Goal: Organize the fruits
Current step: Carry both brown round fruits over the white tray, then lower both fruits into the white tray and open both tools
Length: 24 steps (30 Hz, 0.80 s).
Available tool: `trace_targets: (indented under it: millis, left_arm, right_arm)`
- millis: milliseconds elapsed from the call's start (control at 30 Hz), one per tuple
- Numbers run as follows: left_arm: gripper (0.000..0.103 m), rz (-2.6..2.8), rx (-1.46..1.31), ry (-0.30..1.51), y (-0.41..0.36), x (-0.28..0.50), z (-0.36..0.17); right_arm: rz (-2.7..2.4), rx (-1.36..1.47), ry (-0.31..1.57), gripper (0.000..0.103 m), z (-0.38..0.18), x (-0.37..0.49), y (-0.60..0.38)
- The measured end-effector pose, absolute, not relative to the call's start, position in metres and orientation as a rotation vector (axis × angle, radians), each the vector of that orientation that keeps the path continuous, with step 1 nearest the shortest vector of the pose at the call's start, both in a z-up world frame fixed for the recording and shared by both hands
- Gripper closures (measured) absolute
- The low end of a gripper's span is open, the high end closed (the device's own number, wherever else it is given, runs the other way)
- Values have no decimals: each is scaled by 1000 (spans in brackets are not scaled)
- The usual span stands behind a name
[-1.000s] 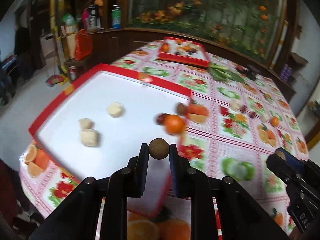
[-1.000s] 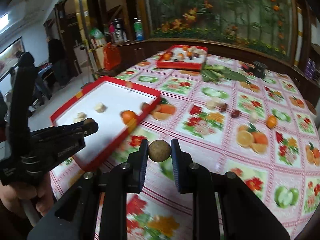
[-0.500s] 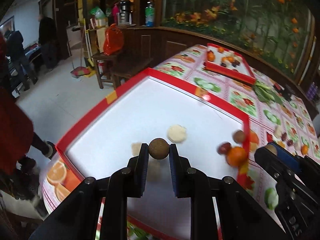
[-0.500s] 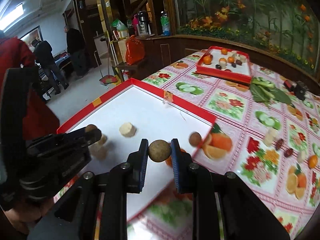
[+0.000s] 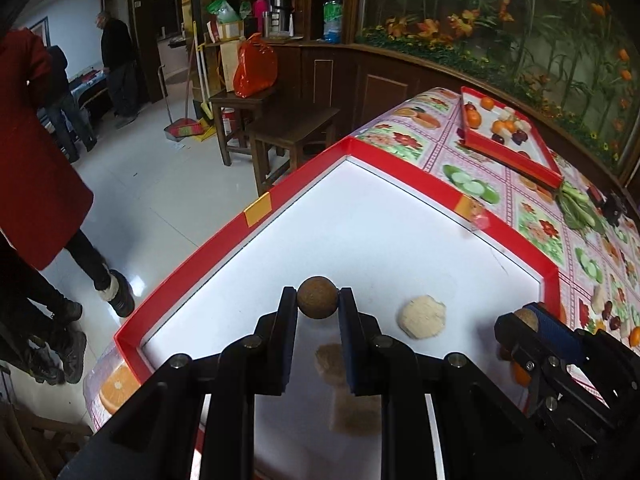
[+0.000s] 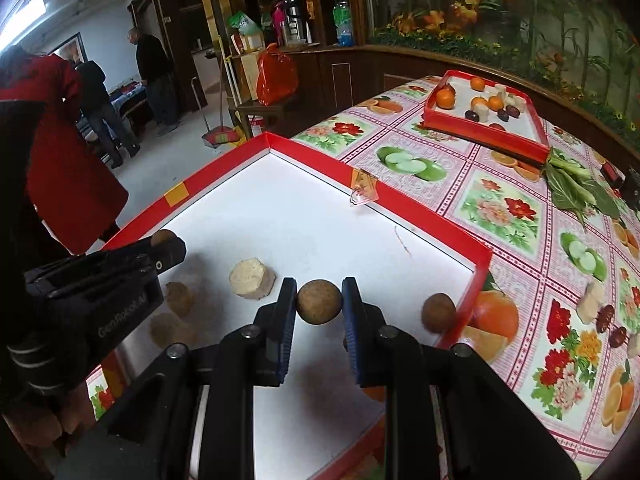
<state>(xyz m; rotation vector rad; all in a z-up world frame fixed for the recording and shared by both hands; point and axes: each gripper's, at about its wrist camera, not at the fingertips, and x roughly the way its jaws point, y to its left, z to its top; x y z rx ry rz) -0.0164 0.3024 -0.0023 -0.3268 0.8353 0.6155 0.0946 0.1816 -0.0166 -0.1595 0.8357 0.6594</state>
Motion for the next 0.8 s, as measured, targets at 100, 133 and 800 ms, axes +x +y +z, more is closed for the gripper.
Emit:
trace_targets:
  millis: [100, 133, 800]
  left_arm:
    - [84, 623, -338, 842, 308, -16, -5]
    - [84, 625, -340, 842, 309, -16, -5]
    - [22, 713, -388, 758, 303, -48, 21]
  right_arm:
    - [662, -169, 842, 78, -20, 96, 186]
    - [664, -171, 845, 78, -20, 96, 187]
    - [667, -147, 788, 30, 8, 64, 151]
